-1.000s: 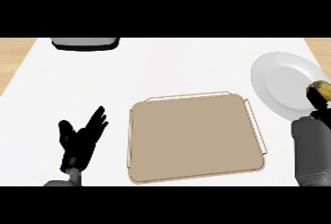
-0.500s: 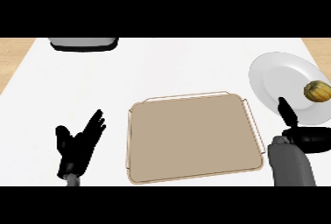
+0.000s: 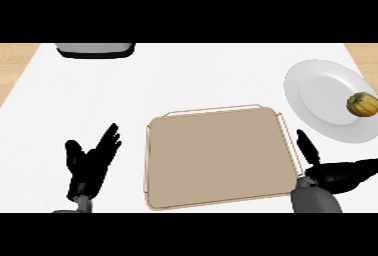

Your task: Pick the squash from the tray and place it in the plate

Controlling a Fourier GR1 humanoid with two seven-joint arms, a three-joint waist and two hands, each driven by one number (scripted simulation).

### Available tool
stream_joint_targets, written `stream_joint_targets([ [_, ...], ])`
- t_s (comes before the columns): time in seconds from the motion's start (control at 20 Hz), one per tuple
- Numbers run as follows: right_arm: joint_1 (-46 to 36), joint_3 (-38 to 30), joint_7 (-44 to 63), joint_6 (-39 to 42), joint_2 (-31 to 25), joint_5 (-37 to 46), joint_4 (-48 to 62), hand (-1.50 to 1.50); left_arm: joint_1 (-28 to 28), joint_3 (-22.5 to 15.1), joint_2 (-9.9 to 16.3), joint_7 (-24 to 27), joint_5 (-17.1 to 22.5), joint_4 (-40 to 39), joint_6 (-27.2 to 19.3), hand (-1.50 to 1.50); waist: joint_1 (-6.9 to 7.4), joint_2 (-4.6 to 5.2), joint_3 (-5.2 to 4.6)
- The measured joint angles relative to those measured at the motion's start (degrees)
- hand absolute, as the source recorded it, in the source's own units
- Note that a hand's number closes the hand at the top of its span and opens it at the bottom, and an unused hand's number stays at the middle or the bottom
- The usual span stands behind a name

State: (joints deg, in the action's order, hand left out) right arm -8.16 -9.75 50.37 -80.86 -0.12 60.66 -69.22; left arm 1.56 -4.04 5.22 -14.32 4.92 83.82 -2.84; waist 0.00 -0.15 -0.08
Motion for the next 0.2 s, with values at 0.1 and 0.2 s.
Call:
stream_joint_targets([
  [0.1,-0.6,1.0,3.1,-0.1,0.0,2.6,1.1,-1.5,-0.6,0.3,0.2,-0.4,0.3,-0.1,0.3,0.0,0.14,0.04,-0.01],
  [0.2,0.3,2.1,6.2,-0.4,0.0,4.9,1.0,-1.5,-1.1,0.4,0.0,0.0,0.1,-1.0,0.4,0.0,0.12,0.04,-0.03],
])
